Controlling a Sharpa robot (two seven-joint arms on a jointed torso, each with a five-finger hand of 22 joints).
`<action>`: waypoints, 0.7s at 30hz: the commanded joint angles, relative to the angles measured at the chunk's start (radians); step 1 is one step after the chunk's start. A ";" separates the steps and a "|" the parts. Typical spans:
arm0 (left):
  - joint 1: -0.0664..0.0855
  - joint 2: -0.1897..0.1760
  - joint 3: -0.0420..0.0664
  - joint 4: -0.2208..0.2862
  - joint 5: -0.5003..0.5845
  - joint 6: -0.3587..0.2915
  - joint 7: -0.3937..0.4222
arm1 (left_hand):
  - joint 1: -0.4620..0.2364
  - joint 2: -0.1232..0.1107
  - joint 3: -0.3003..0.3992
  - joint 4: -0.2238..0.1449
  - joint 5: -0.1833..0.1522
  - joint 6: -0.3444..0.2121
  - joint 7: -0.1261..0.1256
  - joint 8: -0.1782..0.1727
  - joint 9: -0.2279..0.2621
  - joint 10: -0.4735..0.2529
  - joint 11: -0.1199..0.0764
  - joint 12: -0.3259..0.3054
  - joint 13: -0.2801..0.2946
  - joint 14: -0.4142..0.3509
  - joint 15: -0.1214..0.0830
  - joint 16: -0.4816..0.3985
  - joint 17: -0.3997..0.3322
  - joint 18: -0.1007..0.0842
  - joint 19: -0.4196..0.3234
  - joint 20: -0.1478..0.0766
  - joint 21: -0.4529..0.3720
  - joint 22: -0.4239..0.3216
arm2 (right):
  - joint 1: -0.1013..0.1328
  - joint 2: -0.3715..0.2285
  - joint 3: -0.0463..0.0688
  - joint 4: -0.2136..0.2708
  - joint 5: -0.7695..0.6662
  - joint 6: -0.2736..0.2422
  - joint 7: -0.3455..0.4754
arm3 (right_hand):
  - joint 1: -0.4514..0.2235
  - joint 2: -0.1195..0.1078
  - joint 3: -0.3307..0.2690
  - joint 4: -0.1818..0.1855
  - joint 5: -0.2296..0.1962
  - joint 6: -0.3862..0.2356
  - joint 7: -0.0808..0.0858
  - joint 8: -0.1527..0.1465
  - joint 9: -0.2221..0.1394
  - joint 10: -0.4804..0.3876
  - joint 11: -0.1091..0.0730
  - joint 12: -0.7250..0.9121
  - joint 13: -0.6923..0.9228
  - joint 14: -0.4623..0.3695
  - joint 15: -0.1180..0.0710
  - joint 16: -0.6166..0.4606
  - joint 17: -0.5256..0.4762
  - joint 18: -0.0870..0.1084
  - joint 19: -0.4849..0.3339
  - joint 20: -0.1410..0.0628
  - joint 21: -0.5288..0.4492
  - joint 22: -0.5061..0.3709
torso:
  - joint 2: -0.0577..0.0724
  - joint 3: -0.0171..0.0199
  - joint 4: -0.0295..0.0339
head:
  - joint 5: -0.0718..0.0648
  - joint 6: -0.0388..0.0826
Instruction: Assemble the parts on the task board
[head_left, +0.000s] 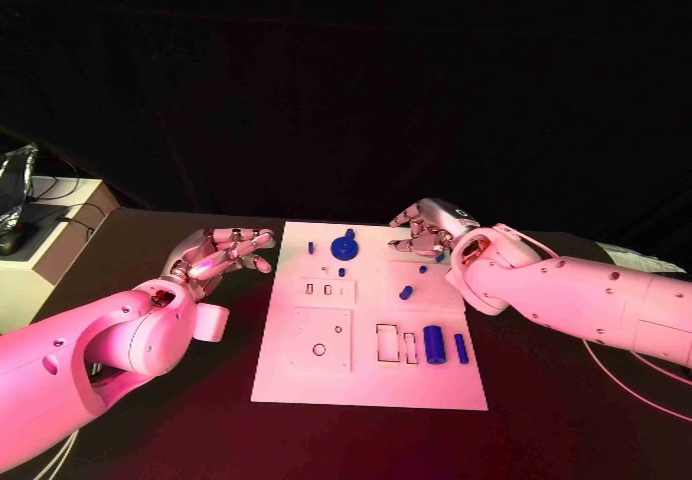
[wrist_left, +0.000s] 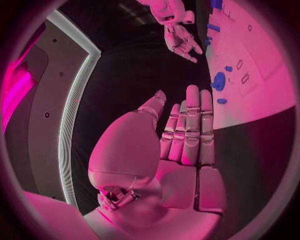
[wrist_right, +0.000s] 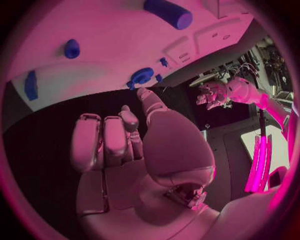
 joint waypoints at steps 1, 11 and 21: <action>-0.001 0.001 0.001 0.002 -0.002 0.017 0.014 | 0.000 0.004 -0.001 -0.002 -0.004 0.001 -0.003 0.000 0.001 -0.003 -0.001 -0.002 0.001 -0.005 0.000 -0.006 -0.002 0.005 -0.008 0.001 -0.005 -0.002 | 0.003 -0.046 0.000 0.009 0.160 0.031 0.155 | 0.022 -0.004 0.002 -0.021 -0.005 0.008 0.002 0.004 -0.001 0.003 0.000 -0.006 0.000 -0.003 -0.004 -0.003 0.001 0.005 0.041 -0.004 0.007 0.176 | -0.003 0.0049 -0.0096 | -0.003 0.004; -0.007 0.003 0.001 0.001 -0.002 0.023 0.012 | -0.002 0.004 0.003 0.002 -0.004 0.003 -0.004 0.000 0.001 0.043 -0.011 0.000 0.001 -0.002 -0.005 -0.010 -0.003 0.004 -0.005 -0.002 -0.008 -0.007 | -0.003 -0.139 0.000 -0.039 0.212 0.148 0.249 | 0.055 -0.018 -0.002 -0.059 -0.018 0.010 0.003 0.004 -0.001 0.004 0.001 -0.009 0.000 -0.002 -0.003 0.004 0.016 0.001 0.042 -0.004 0.023 0.180 | -0.004 0.0145 -0.0235 | -0.006 0.008; -0.010 0.007 0.001 -0.002 -0.002 0.025 0.012 | -0.002 0.001 0.009 0.005 -0.004 0.003 -0.004 0.000 0.001 0.046 -0.012 -0.001 0.001 -0.001 -0.005 -0.012 -0.002 0.001 -0.003 -0.005 -0.009 -0.009 | -0.020 -0.133 -0.001 -0.100 0.185 0.178 0.241 | 0.056 -0.021 -0.005 -0.062 -0.022 0.008 0.003 0.003 -0.001 0.003 0.001 -0.012 -0.001 -0.003 -0.002 0.004 0.019 0.001 0.041 -0.004 0.023 0.180 | -0.004 0.0158 -0.0243 | -0.007 0.002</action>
